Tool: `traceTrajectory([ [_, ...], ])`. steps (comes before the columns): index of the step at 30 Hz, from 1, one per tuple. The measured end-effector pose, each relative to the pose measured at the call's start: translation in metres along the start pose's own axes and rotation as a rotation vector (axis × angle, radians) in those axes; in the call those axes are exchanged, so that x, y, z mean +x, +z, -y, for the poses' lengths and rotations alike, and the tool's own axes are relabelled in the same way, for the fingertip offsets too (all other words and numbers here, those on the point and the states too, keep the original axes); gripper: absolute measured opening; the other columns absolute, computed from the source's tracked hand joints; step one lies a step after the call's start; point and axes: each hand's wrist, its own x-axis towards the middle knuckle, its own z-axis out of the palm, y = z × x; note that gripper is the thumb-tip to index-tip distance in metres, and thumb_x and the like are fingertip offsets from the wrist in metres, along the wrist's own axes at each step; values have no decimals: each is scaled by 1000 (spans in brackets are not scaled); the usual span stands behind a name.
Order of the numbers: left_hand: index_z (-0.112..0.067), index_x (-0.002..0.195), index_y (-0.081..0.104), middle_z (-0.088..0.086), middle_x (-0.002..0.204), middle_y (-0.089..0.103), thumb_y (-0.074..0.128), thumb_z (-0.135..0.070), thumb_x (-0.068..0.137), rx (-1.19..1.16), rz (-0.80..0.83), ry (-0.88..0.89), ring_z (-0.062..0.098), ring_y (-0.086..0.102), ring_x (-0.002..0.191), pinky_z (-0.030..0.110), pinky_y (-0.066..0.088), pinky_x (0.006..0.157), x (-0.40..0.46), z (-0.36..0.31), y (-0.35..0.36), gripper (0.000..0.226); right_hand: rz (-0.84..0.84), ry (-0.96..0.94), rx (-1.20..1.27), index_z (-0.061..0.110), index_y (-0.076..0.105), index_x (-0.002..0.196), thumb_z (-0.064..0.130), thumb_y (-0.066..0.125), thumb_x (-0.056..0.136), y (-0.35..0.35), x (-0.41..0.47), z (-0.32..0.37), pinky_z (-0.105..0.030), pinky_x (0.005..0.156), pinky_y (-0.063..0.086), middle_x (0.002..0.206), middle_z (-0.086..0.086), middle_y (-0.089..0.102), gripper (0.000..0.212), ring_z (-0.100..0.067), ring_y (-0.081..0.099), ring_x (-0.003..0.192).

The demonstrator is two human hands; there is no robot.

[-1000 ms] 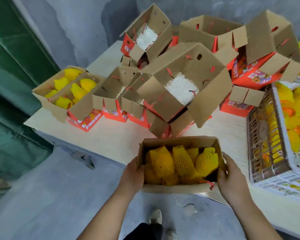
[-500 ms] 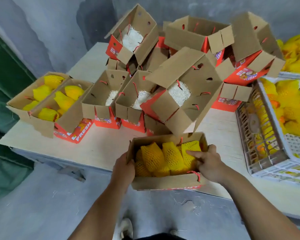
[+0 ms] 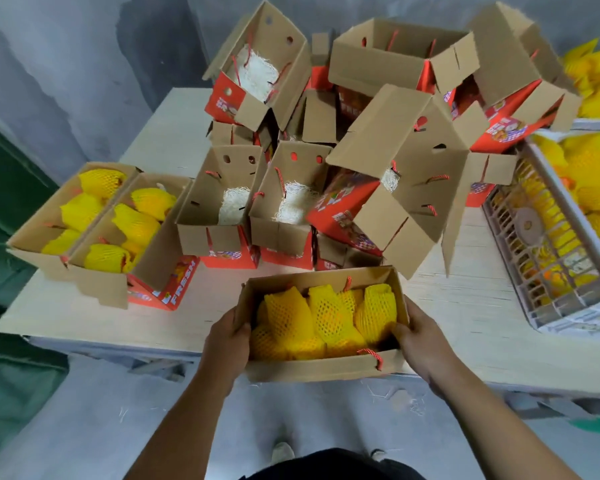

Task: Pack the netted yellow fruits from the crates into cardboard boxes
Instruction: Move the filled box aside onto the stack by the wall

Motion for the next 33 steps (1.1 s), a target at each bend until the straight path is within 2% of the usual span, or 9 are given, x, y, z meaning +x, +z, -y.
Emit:
traceTrajectory([
  [4, -18, 146, 53, 6, 138, 63, 45, -22, 110, -23, 23, -35, 32, 58, 124, 50, 44, 110, -4, 20, -35, 37, -34, -74, -76, 36, 56, 140, 3, 42, 99, 31, -10, 25, -49, 107, 48, 132, -1, 68, 54, -27, 61, 119],
  [11, -29, 131, 62, -8, 113, 69, 48, -24, 109, -44, -65, -5, 18, 62, 101, 46, 51, 100, -22, 31, -124, 27, 51, -144, -21, 50, 63, 106, -2, 44, 99, 58, -31, 82, -33, 86, 50, 107, 12, 73, 55, -17, 66, 103],
  [16, -50, 103, 68, -9, 95, 75, 55, -32, 92, -128, -84, 150, 19, 69, 94, 43, 56, 82, -42, -11, -189, 25, 7, -253, 75, 39, 73, 102, -5, 48, 92, 48, -49, 135, -53, 81, 57, 86, 6, 75, 52, -24, 67, 84],
  [20, -36, 94, 70, 4, 77, 70, 54, -38, 76, -72, -168, 241, 29, 67, 75, 53, 54, 72, -45, -40, -228, 25, 43, -335, 103, 32, 73, 113, -9, 47, 93, 35, -45, 172, -65, 86, 56, 90, -2, 75, 53, -38, 67, 90],
  [24, -24, 94, 68, 1, 70, 68, 56, -30, 77, -117, -213, 309, 19, 62, 63, 45, 50, 65, -36, -62, -255, 22, 63, -465, 105, 40, 73, 115, -9, 47, 95, 25, -28, 220, -48, 84, 58, 98, 3, 77, 59, -25, 70, 91],
  [26, -16, 86, 64, 3, 64, 59, 56, -25, 77, -156, -250, 323, 14, 52, 58, 37, 42, 62, -26, -73, -267, 14, 59, -552, 101, 51, 70, 118, 3, 52, 95, 24, -17, 248, -35, 77, 58, 103, 14, 77, 56, -9, 70, 92],
  [28, -13, 80, 59, 2, 61, 51, 56, -23, 76, -172, -289, 334, 14, 46, 56, 31, 37, 57, -13, -85, -279, 11, 85, -598, 100, 59, 66, 120, 11, 52, 97, 27, -2, 271, -32, 77, 54, 106, 23, 75, 55, -1, 69, 94],
  [30, -13, 81, 60, -1, 59, 51, 56, -22, 75, -162, -354, 346, 13, 44, 53, 28, 35, 52, 6, -95, -295, 11, 107, -618, 113, 57, 69, 115, 3, 51, 99, 35, 15, 292, -33, 79, 55, 104, 20, 75, 59, -9, 70, 97],
  [33, -8, 90, 62, 10, 64, 54, 57, -22, 76, -180, -419, 366, 17, 46, 56, 34, 38, 59, 45, -105, -325, 20, 67, -677, 120, 46, 74, 100, -7, 52, 91, 51, 43, 326, -12, 63, 51, 85, 14, 75, 58, -2, 67, 76],
])
